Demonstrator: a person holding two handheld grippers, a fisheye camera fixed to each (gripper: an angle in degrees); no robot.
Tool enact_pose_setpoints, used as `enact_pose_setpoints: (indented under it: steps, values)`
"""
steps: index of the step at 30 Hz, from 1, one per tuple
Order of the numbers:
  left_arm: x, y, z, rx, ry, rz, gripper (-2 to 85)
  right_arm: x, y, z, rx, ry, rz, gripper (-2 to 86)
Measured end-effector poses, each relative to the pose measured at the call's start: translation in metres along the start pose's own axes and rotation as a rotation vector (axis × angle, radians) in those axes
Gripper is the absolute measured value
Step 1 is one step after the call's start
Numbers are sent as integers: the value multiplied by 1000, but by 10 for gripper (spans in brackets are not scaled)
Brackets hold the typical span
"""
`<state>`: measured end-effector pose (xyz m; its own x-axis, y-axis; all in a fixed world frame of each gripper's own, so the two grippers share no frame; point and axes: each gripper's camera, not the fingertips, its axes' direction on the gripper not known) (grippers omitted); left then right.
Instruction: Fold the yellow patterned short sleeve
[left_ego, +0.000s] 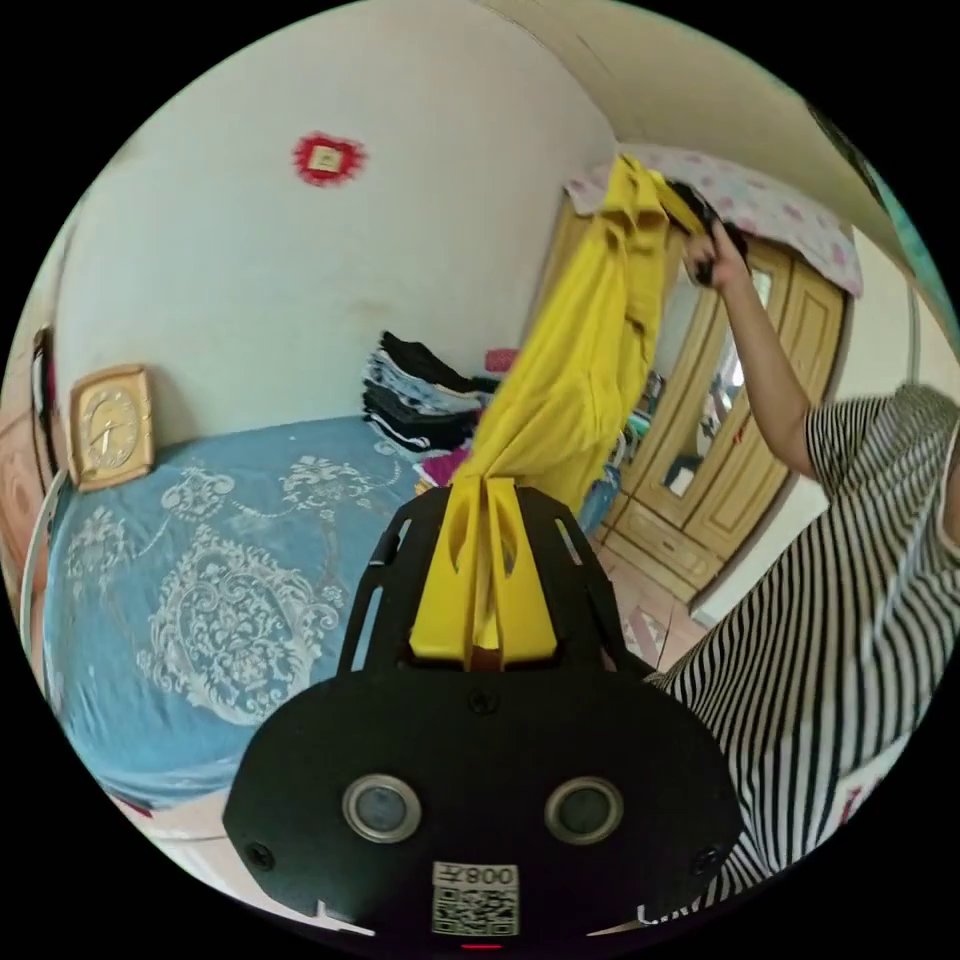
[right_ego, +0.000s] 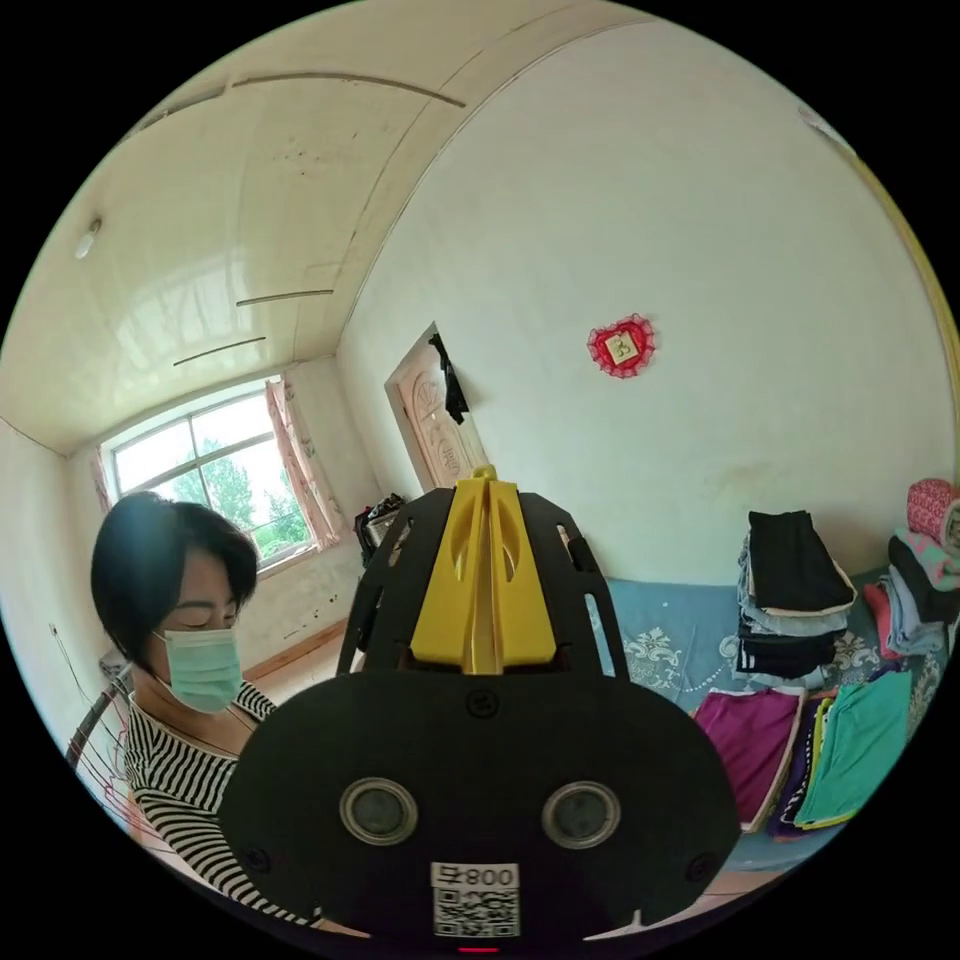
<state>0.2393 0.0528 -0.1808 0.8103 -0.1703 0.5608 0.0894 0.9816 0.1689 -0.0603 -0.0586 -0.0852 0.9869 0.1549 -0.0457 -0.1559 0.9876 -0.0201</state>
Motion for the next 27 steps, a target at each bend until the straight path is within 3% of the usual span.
enact_pose_setpoints:
  steps: [9, 27]
  values:
    - [-4, -12, -207, 361, -136, -82, 4, -26, 39, -49, 7, -107, 65, 2]
    - [142, -54, -466, 661, -380, 204, 1, -199, 129, -194, 27, -237, -62, 2]
